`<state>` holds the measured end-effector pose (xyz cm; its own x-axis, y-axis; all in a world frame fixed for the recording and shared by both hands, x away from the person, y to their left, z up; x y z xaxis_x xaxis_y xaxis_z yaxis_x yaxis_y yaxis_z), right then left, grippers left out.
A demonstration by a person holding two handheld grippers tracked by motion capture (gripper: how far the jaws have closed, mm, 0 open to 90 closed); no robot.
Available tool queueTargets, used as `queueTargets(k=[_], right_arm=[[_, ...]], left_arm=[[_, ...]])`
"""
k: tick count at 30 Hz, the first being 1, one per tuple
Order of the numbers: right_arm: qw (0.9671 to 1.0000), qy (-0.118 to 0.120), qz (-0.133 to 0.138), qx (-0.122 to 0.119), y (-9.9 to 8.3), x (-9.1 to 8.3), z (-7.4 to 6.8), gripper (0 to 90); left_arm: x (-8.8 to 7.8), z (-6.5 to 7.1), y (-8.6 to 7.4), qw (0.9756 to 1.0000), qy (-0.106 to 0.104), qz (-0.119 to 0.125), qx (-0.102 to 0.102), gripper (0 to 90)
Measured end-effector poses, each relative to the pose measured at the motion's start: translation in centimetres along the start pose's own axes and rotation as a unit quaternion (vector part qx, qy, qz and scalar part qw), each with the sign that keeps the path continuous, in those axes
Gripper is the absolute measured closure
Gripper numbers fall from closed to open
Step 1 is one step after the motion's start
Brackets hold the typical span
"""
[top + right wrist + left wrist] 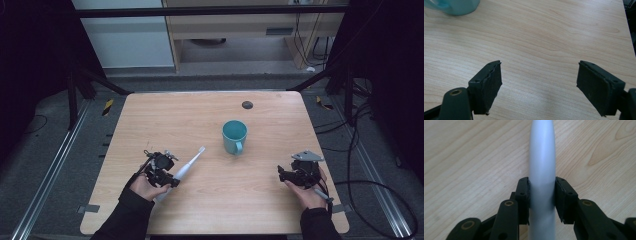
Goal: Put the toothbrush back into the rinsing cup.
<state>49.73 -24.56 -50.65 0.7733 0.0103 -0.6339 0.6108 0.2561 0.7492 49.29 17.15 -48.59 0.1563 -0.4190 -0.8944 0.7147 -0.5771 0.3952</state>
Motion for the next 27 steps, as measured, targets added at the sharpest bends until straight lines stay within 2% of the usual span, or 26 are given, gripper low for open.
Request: queueTargets(k=[8,14,16,19,22,27], right_arm=[[1.0,-0.001,0.003,0.002,0.0,0.0,0.0,20.1],[1.0,-0.002,0.004,0.003,-0.1,0.0,0.2,20.1],[1.0,-0.003,0.005,0.002,-0.1,0.0,0.2,20.1],[1.0,-0.003,0.005,0.002,-0.1,0.0,0.1,20.1],[1.0,-0.004,0.006,0.002,-0.1,0.0,0.2,20.1],[0.9999,-0.007,0.008,0.001,0.0,0.0,0.2,20.1]], left_arm=[[-2.1,-0.1,0.8,0.9981,0.015,0.059,-0.005,66.0],[-3.1,-0.1,1.9,0.9941,0.028,0.104,-0.004,66.0],[-3.7,-0.2,2.3,0.9921,0.032,0.121,-0.006,66.0],[-4.5,-0.6,2.9,0.988,0.038,0.149,-0.011,66.0],[-5.4,-0.9,3.5,0.9828,0.044,0.179,-0.016,66.0],[-6.4,-1.0,5.4,0.972,0.054,0.228,-0.019,66.0]])
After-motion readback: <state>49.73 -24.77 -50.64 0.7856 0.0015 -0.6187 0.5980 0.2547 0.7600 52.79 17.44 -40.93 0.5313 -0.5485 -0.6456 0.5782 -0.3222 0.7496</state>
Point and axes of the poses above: each handheld gripper's, and its own axes: x roughly forward along the jaws, y roughly out of its top, z roughly to its right, the point moved 5 cm from there along x, roughly forward along the jaws, and after that the axes turned 8 degrees about -y, right-handed, at the moved point
